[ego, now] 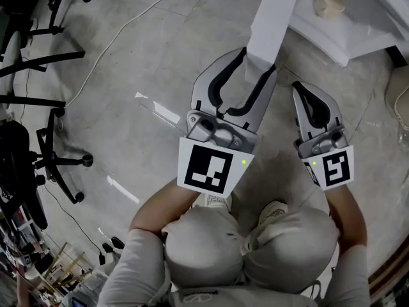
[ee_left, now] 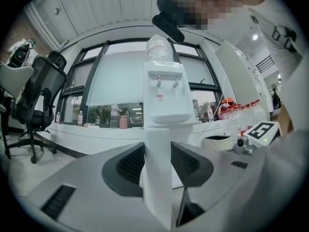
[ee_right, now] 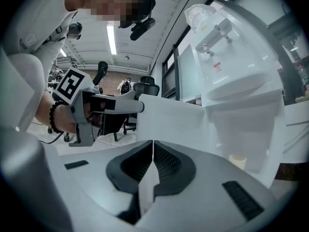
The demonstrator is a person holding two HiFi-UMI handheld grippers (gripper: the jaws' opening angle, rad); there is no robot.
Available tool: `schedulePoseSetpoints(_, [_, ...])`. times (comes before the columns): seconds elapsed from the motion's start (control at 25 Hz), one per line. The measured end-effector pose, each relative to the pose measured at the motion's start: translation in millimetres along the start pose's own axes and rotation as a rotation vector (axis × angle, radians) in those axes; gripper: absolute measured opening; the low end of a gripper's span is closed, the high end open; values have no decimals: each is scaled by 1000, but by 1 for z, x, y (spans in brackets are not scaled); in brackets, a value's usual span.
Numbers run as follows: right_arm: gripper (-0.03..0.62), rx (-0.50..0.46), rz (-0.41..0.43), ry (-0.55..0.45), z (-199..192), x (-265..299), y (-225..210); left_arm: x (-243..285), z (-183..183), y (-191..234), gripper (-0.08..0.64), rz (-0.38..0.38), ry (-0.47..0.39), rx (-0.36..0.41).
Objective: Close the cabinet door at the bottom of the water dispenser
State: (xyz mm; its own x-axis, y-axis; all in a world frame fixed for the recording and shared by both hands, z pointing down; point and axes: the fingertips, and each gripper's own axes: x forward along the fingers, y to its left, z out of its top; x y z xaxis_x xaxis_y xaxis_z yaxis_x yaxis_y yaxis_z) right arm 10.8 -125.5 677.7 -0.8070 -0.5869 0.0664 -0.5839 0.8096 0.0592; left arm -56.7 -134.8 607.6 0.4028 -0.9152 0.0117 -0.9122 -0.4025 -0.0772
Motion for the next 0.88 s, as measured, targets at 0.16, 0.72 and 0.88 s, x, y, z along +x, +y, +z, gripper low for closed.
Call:
schedulePoseSetpoints(0.16, [17,-4,4,22,-9,-6,3,1,2,-13,173,-26,-3,3])
schedulePoseSetpoints(0.72, [17,19,-50,50,-33,-30,-14,10,6,-66,44,-173,-46,107])
schedulePoseSetpoints(0.88, [20,15,-55,60,-38,-33,-18,15,7,-76,44,-205,-52,95])
